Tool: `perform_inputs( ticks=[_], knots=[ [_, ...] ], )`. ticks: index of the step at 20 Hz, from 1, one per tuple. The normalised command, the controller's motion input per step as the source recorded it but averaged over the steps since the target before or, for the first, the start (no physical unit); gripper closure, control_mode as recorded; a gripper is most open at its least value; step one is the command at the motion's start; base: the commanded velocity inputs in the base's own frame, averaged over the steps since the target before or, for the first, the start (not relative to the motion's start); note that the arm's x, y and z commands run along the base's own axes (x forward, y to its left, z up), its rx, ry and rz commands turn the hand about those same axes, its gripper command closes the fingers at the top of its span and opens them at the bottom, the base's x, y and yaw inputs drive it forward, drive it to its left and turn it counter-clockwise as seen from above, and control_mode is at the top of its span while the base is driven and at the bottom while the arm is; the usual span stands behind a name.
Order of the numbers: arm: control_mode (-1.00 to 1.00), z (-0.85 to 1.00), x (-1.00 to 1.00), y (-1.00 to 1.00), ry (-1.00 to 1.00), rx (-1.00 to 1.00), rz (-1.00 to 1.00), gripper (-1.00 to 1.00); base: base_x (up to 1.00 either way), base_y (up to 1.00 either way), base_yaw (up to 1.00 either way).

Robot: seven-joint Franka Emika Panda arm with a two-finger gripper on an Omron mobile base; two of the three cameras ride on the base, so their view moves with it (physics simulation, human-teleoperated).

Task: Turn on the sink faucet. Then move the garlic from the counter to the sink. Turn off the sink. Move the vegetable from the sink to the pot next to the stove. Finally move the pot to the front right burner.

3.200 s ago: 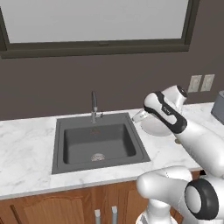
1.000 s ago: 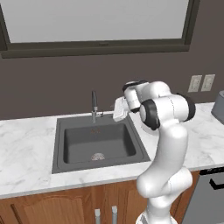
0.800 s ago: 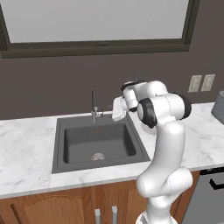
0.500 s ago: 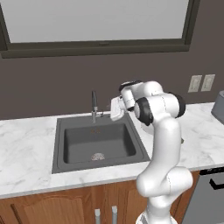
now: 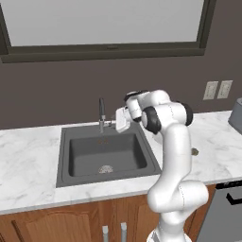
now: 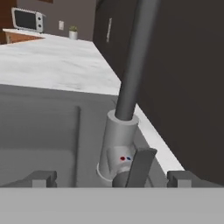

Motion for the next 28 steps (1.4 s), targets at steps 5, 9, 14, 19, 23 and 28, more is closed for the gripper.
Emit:
perform_inputs(
  ticks=[5, 9, 14, 19, 23, 28],
  knots=[
    [-1.00, -0.13, 0.34, 0.02, 0.00, 0.00, 0.01, -1.00, 0.00, 0.00, 0.00],
    [-1.00, -0.05, 0.38, 0.00, 0.00, 0.02, 0.00, -1.00, 0.00, 0.00, 0.00],
    [-1.00, -0.01, 0.34, 0.00, 0.00, 0.01, 0.00, -1.00, 0.00, 0.00, 0.00],
    [-1.00, 0.00, 0.08, 0.05, 0.00, 0.02, 0.04, -1.00, 0.00, 0.00, 0.00],
    [-1.00, 0.00, 0.00, 0.07, 0.02, 0.05, 0.04, -1.00, 0.00, 0.00, 0.00],
    [-1.00, 0.05, 0.00, 0.00, 0.04, 0.05, 0.03, -1.00, 0.00, 0.00, 0.00]
  ],
)
